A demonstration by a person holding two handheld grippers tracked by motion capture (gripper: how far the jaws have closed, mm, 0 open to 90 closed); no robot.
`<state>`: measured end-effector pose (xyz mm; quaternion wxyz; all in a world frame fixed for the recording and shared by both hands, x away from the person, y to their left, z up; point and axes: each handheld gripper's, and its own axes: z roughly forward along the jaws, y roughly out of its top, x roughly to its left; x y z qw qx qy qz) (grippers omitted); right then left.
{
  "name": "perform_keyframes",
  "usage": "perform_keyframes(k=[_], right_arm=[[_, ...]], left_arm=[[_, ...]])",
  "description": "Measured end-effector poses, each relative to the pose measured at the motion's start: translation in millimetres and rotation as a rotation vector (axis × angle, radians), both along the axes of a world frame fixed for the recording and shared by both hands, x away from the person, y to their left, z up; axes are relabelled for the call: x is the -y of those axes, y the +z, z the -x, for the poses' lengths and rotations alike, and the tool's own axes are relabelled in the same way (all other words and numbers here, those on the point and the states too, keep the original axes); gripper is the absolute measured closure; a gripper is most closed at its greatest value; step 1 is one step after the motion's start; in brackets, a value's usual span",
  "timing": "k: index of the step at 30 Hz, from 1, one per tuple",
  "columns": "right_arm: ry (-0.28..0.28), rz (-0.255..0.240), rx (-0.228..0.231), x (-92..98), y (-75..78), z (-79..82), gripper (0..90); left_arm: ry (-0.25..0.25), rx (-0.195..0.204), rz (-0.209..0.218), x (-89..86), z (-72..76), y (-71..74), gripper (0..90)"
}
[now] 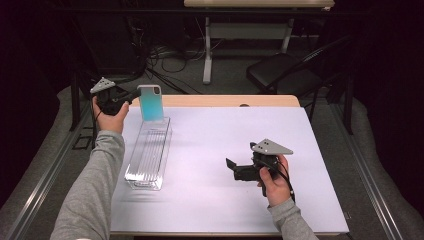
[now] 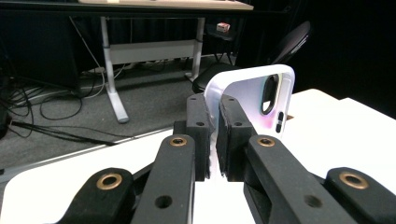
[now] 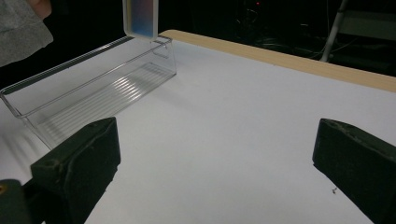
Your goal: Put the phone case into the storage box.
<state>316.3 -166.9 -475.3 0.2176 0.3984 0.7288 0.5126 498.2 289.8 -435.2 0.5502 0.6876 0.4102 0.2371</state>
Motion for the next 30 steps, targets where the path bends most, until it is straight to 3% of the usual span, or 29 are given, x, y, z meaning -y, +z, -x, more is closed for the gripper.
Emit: perform_keyframes(k=[11, 18, 20, 30], right_arm=[[-0.017, -0.002, 0.003, 7.1, 0.2, 2.7, 0.8], [-0.020, -0.003, 0.001, 9.4, -0.5, 2.2, 0.8], [-0.022, -0.004, -0.001, 9.9, -1.0, 2.3, 0.8], [-0.021, 0.000, -0.007, 9.2, -5.1, 1.7, 1.0]], left_arm=[[-0.011, -0.007, -0.003, 9.1, -6.5, -11.9, 84.7], [0.006, -0.035, -0.005, 4.8, -7.0, -27.6, 84.7], [0.005, -0.037, 0.019, 2.7, -6.6, -30.9, 84.7], [0.016, -0.057, 0.009, 1.8, -7.6, -41.7, 84.7]])
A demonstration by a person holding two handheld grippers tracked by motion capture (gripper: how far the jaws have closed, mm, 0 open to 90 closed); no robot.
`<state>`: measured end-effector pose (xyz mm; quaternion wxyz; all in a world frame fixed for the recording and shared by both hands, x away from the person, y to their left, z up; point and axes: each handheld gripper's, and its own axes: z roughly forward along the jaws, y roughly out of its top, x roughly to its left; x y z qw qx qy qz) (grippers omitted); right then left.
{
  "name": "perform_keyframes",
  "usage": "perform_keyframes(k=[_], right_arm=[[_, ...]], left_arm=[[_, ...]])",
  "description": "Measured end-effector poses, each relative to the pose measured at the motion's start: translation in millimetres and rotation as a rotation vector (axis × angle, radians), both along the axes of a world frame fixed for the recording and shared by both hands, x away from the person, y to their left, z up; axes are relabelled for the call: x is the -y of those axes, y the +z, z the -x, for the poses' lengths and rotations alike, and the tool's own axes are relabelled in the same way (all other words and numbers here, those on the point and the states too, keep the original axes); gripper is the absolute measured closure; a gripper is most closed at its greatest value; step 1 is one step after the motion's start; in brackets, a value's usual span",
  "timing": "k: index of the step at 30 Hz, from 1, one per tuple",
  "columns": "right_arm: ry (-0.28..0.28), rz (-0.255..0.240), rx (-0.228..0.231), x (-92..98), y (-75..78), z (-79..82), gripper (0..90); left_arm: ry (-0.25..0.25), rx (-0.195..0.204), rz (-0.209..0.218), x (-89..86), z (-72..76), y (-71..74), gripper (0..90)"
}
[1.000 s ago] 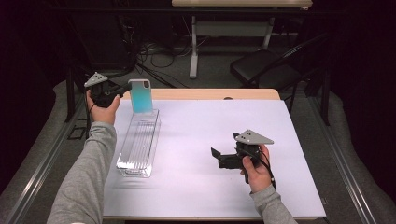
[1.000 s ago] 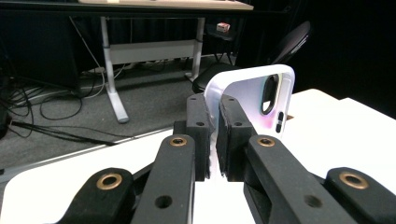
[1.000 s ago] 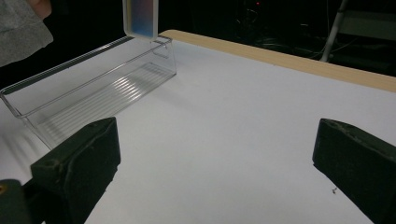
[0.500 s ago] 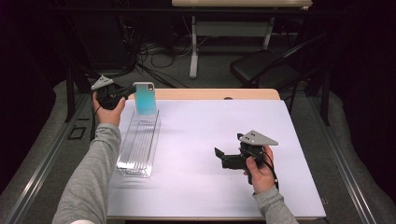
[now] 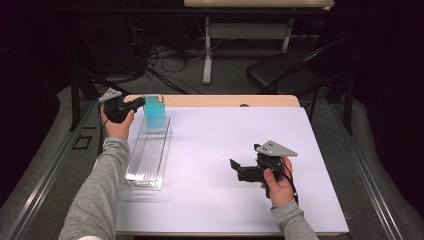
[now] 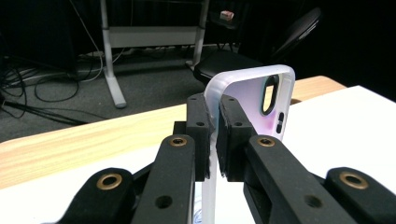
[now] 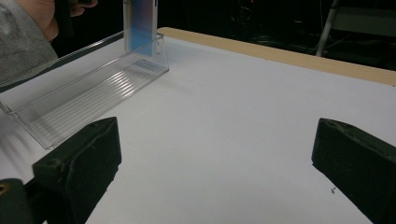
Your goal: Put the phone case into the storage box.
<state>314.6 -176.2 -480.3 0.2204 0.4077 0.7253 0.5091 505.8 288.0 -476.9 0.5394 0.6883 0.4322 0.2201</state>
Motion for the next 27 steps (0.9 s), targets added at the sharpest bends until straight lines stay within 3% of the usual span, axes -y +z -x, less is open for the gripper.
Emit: perform_keyframes(k=[14, 27], right_arm=[[-0.005, -0.001, -0.003, 1.7, -2.3, -0.4, 1.5], [-0.006, 0.000, -0.010, 1.7, -4.7, -1.3, 1.9]], left_arm=[[-0.006, -0.014, -0.038, 8.8, -2.3, -8.1, 84.7], [-0.017, -0.017, -0.044, 10.7, -3.2, -14.6, 84.6]])
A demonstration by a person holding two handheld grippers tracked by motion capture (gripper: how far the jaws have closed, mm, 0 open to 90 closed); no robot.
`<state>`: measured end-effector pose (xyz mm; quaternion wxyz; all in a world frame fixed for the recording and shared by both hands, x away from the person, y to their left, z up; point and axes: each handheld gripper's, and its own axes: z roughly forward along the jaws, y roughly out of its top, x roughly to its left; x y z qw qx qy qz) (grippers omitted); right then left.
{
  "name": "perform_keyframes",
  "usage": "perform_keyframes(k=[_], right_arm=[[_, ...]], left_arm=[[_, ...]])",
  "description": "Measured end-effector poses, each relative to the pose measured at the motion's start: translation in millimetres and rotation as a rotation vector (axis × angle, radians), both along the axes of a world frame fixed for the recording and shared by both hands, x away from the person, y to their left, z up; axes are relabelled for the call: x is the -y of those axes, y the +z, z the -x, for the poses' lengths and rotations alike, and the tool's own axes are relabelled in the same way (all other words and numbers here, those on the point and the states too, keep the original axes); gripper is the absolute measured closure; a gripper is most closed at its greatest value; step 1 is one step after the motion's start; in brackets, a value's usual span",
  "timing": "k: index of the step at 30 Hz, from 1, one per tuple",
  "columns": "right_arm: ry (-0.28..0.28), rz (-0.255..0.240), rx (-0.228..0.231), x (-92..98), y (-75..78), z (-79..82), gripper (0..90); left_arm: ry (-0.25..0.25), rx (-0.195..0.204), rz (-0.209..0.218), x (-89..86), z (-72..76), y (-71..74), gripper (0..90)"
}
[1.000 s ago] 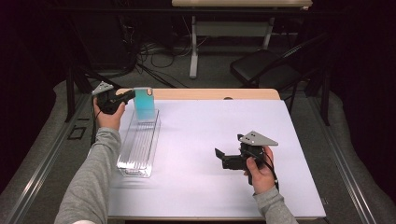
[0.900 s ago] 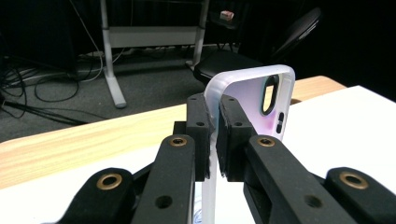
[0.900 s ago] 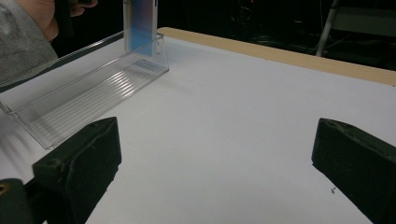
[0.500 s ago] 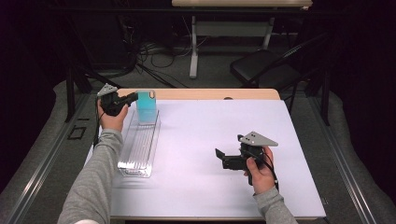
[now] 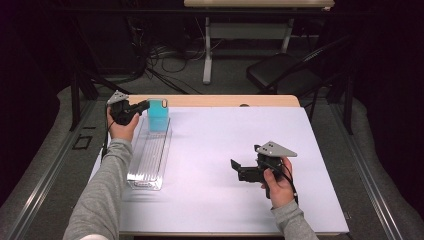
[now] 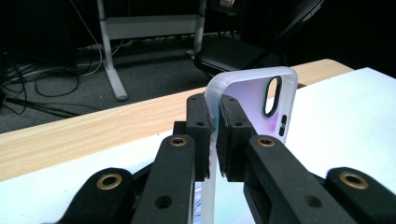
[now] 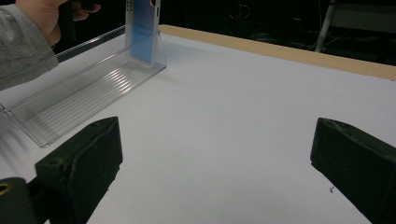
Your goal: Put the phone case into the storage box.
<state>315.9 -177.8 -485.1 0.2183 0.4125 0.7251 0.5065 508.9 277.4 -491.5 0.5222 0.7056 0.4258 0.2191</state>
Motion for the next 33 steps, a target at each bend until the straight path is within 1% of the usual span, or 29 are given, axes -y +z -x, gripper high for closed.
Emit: perform_keyframes(k=[2, 3, 6, 11, 18, 21, 26, 33], right_arm=[[0.000, -0.001, -0.002, -0.2, -0.1, 0.0, 1.9], [-0.001, -0.001, -0.003, -0.3, -0.1, 0.0, 1.9], [0.000, -0.001, -0.001, -0.9, -0.5, -0.1, 2.0], [0.000, -0.002, -0.001, -1.6, -1.0, -0.6, 2.4], [0.000, 0.000, -0.001, -1.2, -1.6, -1.2, 2.9], [0.001, -0.002, -0.002, -1.2, -1.8, -1.3, 3.0], [0.001, 0.000, -0.008, -1.5, -2.2, -1.4, 3.3], [0.000, -0.001, -0.008, -2.1, -3.0, -1.8, 3.6]], left_arm=[[0.005, -0.003, 0.001, -0.9, 0.5, -2.6, 84.6], [0.008, -0.006, 0.009, -1.8, 0.9, -3.4, 84.6], [0.010, -0.002, 0.013, -2.8, 1.7, -4.1, 84.6], [0.010, 0.001, 0.003, -2.9, 1.4, -3.9, 84.5], [0.014, -0.002, 0.005, -3.3, 0.2, -4.5, 84.1], [0.024, -0.009, 0.001, -4.2, -0.2, -4.9, 84.0], [0.044, -0.008, -0.019, -5.0, -1.3, -5.7, 83.8], [0.055, -0.016, -0.012, -7.4, -2.7, -7.4, 83.9]])
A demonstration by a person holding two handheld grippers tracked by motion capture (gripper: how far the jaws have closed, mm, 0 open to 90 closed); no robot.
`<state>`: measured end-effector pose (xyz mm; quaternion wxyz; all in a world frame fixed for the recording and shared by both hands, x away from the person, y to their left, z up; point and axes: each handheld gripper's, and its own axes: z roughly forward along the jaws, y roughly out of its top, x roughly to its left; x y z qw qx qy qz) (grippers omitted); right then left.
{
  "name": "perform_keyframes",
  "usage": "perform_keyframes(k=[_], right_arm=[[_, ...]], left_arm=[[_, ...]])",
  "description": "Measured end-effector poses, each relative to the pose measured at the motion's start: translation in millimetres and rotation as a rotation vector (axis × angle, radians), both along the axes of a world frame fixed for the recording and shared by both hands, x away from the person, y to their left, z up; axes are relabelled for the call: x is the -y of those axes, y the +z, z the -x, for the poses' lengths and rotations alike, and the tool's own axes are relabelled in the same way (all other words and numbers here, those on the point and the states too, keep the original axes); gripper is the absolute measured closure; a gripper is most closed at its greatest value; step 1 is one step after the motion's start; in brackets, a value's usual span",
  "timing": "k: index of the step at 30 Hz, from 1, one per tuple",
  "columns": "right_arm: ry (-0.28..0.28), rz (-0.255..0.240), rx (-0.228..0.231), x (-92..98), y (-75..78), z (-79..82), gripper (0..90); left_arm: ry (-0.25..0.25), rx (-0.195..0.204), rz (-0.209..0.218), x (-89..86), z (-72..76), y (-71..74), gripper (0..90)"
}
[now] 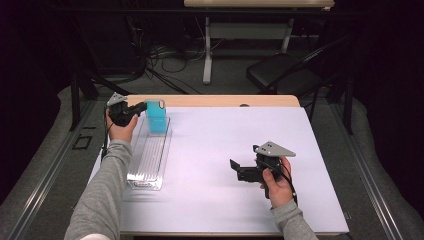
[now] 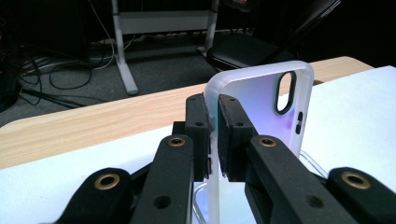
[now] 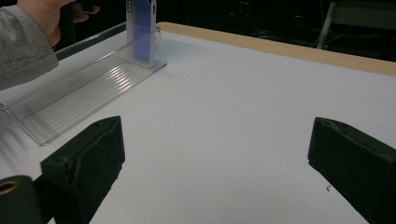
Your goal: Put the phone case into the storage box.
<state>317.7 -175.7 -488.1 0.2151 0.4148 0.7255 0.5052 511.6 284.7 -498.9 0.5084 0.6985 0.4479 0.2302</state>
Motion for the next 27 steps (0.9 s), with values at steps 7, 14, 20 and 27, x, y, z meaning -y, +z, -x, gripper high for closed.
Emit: perform_keyframes(k=[7, 14, 20, 27], right_arm=[[-0.002, -0.003, -0.003, -0.1, -0.7, 0.0, 4.0], [-0.004, 0.000, -0.007, 0.2, -1.0, -0.5, 4.9], [-0.003, 0.005, -0.005, -0.2, -1.4, -0.6, 4.9], [-0.002, 0.006, -0.003, -0.2, -1.5, -0.4, 4.9]], left_arm=[[0.007, -0.007, 0.014, -1.8, -0.7, -1.1, 83.8], [0.024, -0.005, 0.028, -3.6, -1.1, -1.3, 78.2], [0.044, -0.014, 0.040, -7.3, -0.9, -1.6, 64.1], [0.039, -0.027, 0.058, -9.0, 0.4, -1.7, 54.7]])
